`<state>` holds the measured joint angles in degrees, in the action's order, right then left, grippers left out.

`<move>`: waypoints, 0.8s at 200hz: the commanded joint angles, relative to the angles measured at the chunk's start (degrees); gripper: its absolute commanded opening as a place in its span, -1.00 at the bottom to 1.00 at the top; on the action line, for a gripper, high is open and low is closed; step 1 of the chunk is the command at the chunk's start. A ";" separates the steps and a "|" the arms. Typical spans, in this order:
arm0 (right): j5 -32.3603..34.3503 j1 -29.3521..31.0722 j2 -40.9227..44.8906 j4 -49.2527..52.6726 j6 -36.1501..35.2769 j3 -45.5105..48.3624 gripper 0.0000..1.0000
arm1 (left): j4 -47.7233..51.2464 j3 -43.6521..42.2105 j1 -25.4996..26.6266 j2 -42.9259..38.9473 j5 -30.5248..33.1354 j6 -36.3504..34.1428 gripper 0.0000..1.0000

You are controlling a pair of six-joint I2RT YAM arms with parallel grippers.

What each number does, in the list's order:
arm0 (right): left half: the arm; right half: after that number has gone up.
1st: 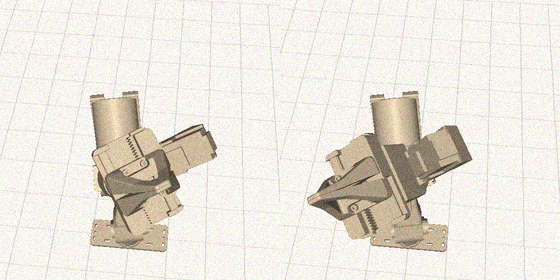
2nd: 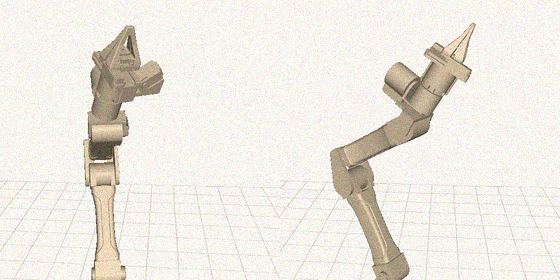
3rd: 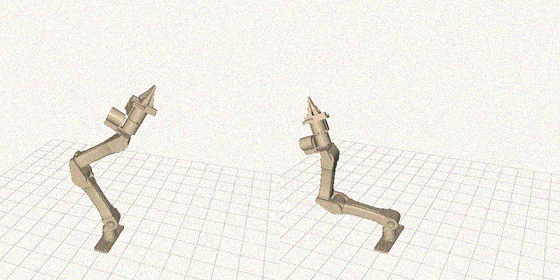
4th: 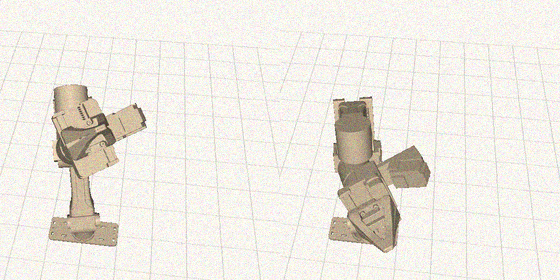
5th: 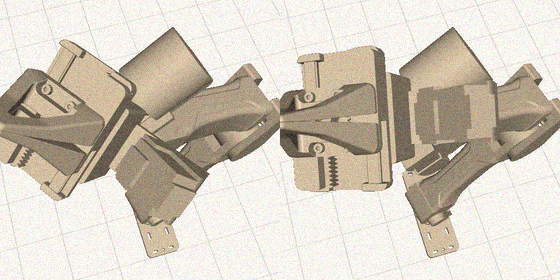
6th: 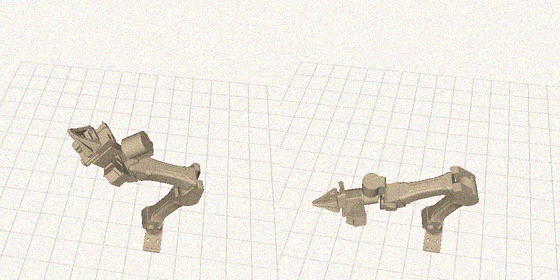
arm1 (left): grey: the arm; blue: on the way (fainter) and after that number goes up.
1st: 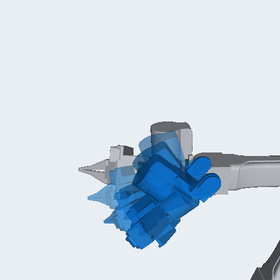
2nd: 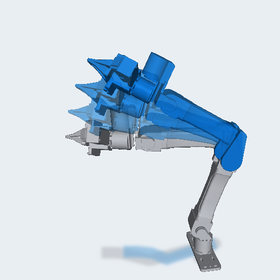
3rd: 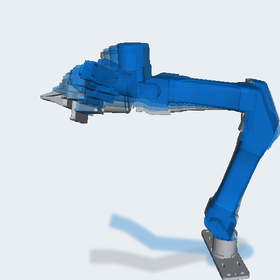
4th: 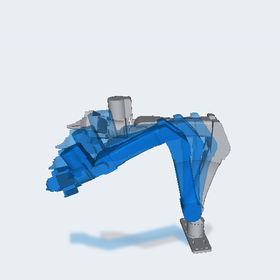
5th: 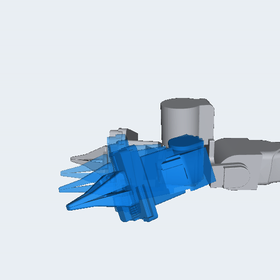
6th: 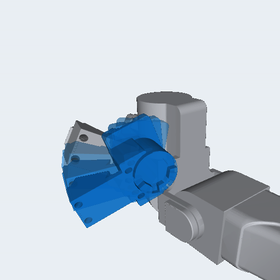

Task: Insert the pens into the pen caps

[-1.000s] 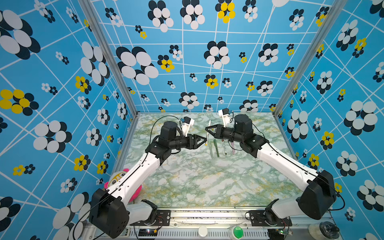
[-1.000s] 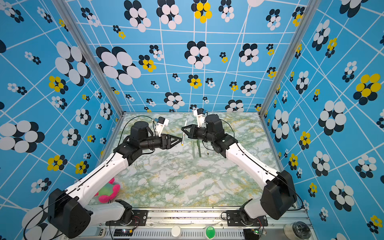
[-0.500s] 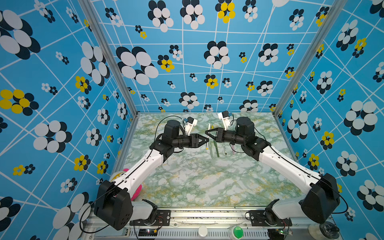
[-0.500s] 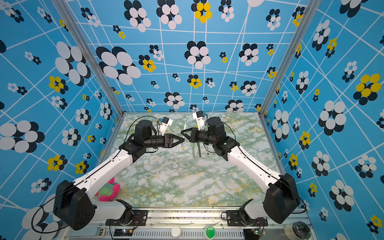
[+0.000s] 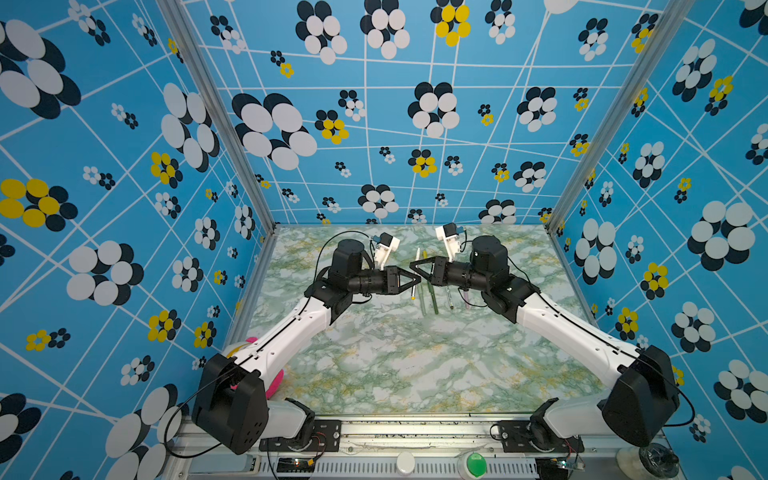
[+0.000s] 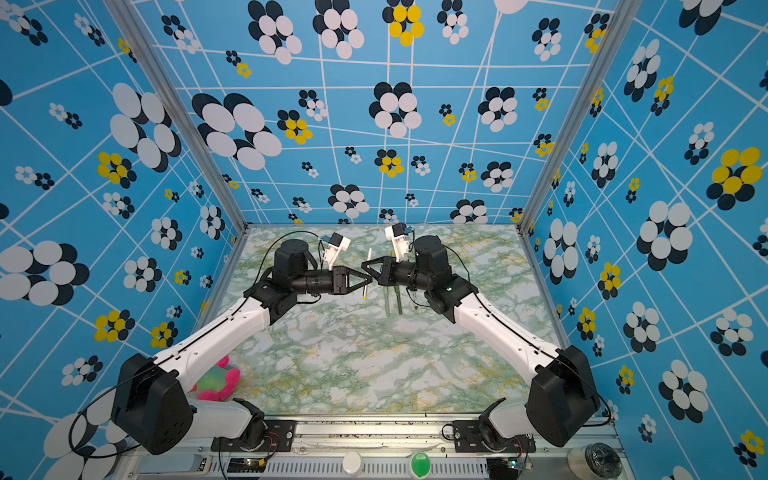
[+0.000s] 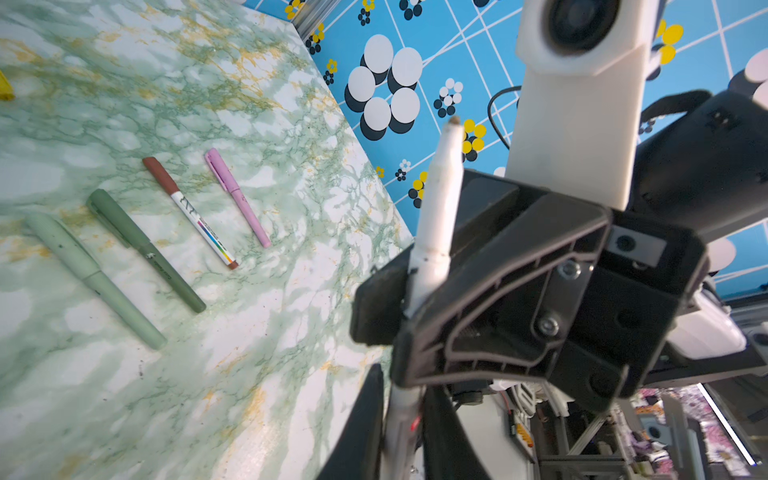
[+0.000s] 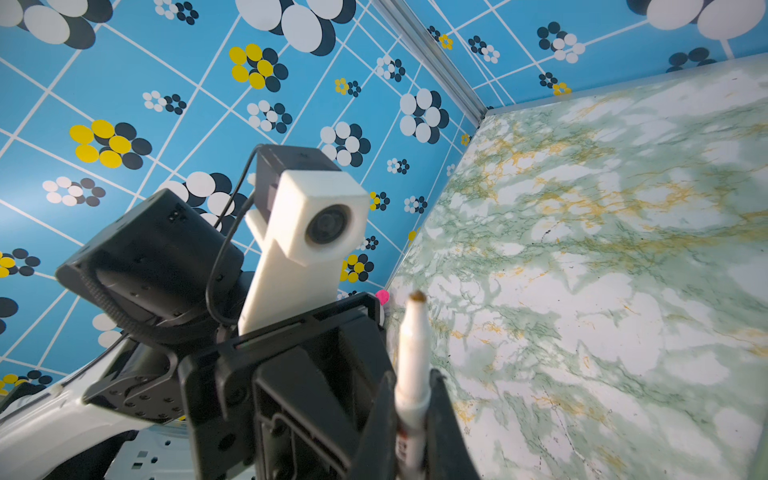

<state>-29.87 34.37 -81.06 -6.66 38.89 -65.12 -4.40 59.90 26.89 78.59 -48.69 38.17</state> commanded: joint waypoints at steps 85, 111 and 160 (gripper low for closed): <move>10.60 0.51 1.79 11.48 -7.82 -5.61 -0.27 | 7.33 -2.26 -2.14 -1.07 7.86 -2.26 -1.00; 21.57 -0.38 -0.34 22.60 -9.31 -10.43 -0.21 | 14.51 -2.77 -3.35 -2.53 14.48 -6.16 -1.00; 33.71 -0.99 -18.66 46.48 -16.21 -32.95 -0.18 | 20.63 -4.41 -3.34 -2.75 18.55 -11.29 -1.00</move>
<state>-5.48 33.52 -90.17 22.85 28.29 -88.33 11.60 57.25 23.68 77.01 -33.26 31.03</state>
